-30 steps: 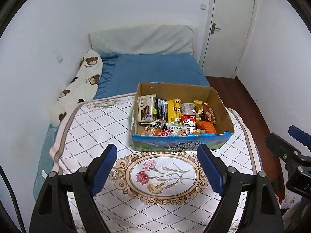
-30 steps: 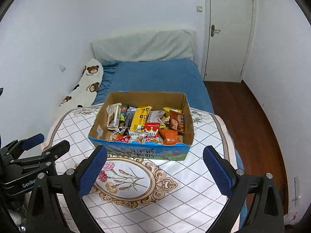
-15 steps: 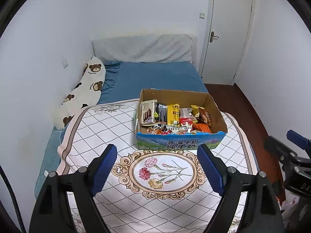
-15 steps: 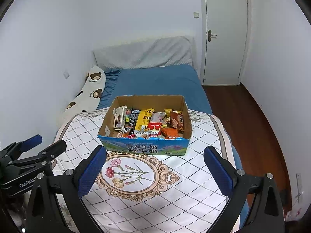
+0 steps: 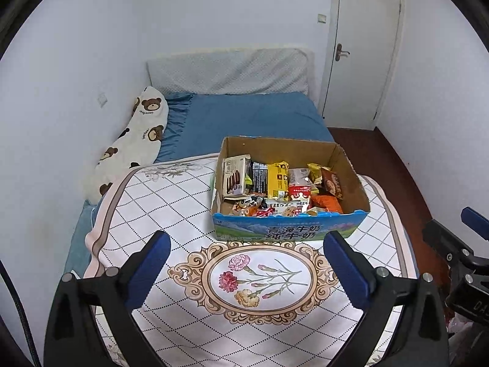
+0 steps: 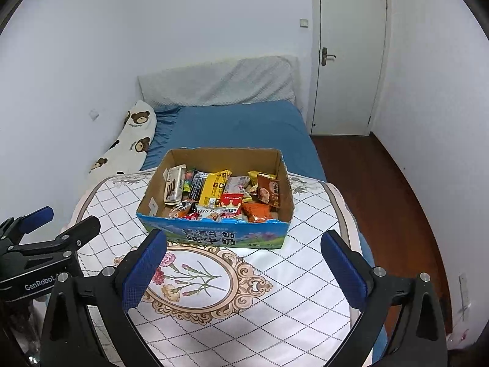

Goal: Organize snacks

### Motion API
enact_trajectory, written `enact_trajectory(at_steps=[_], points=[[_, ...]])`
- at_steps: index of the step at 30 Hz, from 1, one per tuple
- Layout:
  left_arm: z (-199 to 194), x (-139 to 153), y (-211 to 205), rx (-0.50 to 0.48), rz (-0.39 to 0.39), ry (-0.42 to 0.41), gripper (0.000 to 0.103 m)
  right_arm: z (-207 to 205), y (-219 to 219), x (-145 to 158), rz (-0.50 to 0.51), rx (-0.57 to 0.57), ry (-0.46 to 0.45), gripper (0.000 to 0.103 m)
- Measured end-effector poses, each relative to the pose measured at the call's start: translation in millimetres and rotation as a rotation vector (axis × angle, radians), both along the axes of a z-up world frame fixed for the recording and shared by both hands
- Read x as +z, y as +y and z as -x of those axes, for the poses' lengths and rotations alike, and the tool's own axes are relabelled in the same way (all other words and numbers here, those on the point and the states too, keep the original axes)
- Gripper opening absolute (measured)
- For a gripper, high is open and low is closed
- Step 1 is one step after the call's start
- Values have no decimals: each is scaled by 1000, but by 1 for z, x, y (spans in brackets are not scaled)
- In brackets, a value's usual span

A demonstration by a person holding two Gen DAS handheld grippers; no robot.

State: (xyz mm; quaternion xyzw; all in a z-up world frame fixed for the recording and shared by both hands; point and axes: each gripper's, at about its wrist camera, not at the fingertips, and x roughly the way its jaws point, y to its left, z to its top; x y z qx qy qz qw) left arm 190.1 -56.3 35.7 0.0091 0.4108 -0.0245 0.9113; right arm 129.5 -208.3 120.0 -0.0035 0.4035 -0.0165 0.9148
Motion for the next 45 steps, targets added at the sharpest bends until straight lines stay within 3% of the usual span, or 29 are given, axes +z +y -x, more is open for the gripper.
enact_trajectory(at_steps=[23,45], points=[[-82,-66,-19,10,-52,107,102,-89,-23,-71,15,-69,94,103],[-87,-67,-24,4,-54,94,102,-97,-27,-80,21,-81,114,103]])
